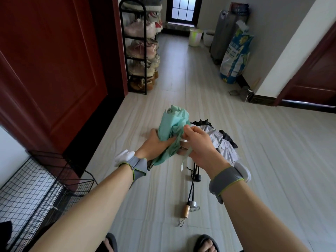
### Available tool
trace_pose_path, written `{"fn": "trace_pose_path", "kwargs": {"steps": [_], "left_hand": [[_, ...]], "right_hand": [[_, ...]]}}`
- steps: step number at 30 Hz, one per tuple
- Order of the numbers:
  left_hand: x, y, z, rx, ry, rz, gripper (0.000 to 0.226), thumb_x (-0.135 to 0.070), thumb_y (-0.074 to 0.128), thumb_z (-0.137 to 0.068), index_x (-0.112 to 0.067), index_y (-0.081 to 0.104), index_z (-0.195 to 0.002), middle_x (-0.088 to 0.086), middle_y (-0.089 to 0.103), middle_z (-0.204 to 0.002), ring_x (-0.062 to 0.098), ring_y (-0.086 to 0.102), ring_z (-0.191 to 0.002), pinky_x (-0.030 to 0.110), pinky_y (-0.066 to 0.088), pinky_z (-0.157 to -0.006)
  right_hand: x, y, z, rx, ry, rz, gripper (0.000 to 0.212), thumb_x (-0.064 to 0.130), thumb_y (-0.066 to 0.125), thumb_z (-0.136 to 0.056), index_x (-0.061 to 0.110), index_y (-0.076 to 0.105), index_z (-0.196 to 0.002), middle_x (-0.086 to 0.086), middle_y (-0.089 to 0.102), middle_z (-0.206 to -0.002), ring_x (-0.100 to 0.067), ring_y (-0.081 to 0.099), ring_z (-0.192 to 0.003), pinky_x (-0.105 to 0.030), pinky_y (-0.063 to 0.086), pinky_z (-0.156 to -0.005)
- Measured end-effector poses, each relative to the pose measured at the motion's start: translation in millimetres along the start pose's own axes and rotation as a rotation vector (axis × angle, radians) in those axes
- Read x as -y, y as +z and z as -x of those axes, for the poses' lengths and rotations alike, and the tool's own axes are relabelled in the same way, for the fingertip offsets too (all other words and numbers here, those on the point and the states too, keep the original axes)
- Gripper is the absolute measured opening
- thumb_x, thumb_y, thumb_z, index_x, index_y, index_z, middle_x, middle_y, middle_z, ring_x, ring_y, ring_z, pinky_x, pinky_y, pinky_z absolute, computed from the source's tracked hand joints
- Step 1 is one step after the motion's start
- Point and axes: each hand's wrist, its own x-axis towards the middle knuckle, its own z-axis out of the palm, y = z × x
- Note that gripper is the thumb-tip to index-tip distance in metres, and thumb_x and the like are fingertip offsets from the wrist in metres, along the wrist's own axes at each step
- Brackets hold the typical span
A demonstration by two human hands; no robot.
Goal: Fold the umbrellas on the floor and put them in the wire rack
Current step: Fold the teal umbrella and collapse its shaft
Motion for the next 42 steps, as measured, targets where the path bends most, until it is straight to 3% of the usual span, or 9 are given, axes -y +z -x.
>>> {"fn": "trace_pose_path", "kwargs": {"steps": [3,8,15,19,25,29,32,38,42], "left_hand": [[-6.4,1.4,2.8,0.231,0.010,0.351,0.043,-0.031,0.067,-0.095,-0.004,0.064,-0.128,0.016,0.073,-0.117,0.030,0.071,-0.107,0.033,0.057,-0.089],[-11.1,7.5,6.7,0.262,0.001,0.332,0.040,-0.025,0.067,-0.083,-0.009,0.069,-0.120,0.016,0.074,-0.114,0.031,0.070,-0.107,0.038,0.054,-0.097],[12.1,2.8,0.5,-0.134,0.095,-0.160,0.041,-0.030,0.070,-0.088,-0.019,0.057,-0.126,-0.001,0.070,-0.109,0.022,0.067,-0.100,0.029,0.050,-0.083],[7.9,15.2,5.7,-0.383,0.005,-0.634,0.039,-0.034,0.061,-0.091,-0.016,0.031,-0.108,0.006,0.055,-0.093,0.031,0.053,-0.078,0.038,0.042,-0.070],[5.7,48.6,13.3,-0.318,0.120,-1.033,0.051,-0.022,0.046,-0.100,-0.005,0.026,-0.144,0.013,0.050,-0.135,0.033,0.066,-0.103,0.036,0.036,-0.067],[7.1,51.3,25.2,0.059,0.287,-0.627,0.088,-0.021,0.060,-0.088,-0.016,0.006,-0.157,0.016,0.038,-0.147,0.037,0.059,-0.114,0.039,0.050,-0.084],[-0.1,33.9,23.4,0.057,0.285,-0.182,0.066,-0.032,0.074,-0.083,-0.030,0.036,-0.137,0.000,0.063,-0.119,0.021,0.068,-0.100,0.047,0.058,-0.084],[-22.0,18.8,17.3,-0.011,0.045,0.285,0.080,-0.002,0.088,-0.068,-0.015,0.037,-0.128,0.010,0.063,-0.110,0.024,0.070,-0.094,0.039,0.062,-0.082],[-17.3,10.0,16.6,0.095,0.004,0.220,0.041,0.007,0.070,-0.069,-0.004,0.065,-0.108,0.027,0.072,-0.097,0.045,0.070,-0.083,0.052,0.061,-0.078]], "right_hand": [[3.9,-2.9,3.3,-0.003,-0.037,-0.079,0.027,0.026,0.051,-0.108,0.008,0.055,-0.087,-0.013,0.066,-0.090,-0.033,0.071,-0.080,-0.051,0.062,-0.077],[3.2,0.8,1.5,-0.096,-0.113,0.023,0.026,0.031,0.055,-0.104,0.010,0.058,-0.089,-0.012,0.059,-0.090,-0.029,0.059,-0.082,-0.050,0.054,-0.077],[3.2,-6.9,3.6,-0.135,-0.217,0.345,0.032,0.045,0.062,-0.092,0.020,0.062,-0.072,-0.007,0.065,-0.079,-0.036,0.070,-0.084,-0.052,0.061,-0.079],[-2.0,9.3,11.2,-0.096,-0.320,0.574,0.034,0.032,0.058,-0.101,0.005,0.058,-0.080,-0.002,0.058,-0.073,-0.026,0.058,-0.074,-0.029,0.045,-0.062],[-7.9,19.4,3.3,-0.165,-0.289,0.627,0.029,0.030,0.057,-0.102,0.012,0.055,-0.079,-0.003,0.059,-0.079,-0.025,0.054,-0.082,-0.030,0.040,-0.073],[-6.9,-2.4,-7.8,-0.249,-0.229,0.484,0.033,0.039,0.064,-0.092,0.017,0.056,-0.068,-0.002,0.060,-0.074,-0.029,0.060,-0.080,-0.044,0.055,-0.074],[-10.6,-17.2,-14.0,-0.203,-0.177,0.309,0.028,0.042,0.066,-0.083,0.018,0.061,-0.069,-0.008,0.063,-0.080,-0.029,0.062,-0.081,-0.060,0.059,-0.080],[-8.3,-8.1,-1.7,0.069,-0.127,-0.019,0.035,0.020,0.058,-0.104,0.012,0.050,-0.072,-0.008,0.051,-0.071,-0.020,0.053,-0.062,-0.027,0.049,-0.048],[-9.3,-6.3,2.3,0.070,-0.261,0.384,0.032,0.025,0.060,-0.103,0.009,0.054,-0.076,-0.006,0.055,-0.074,-0.025,0.057,-0.070,-0.027,0.053,-0.050]]}}
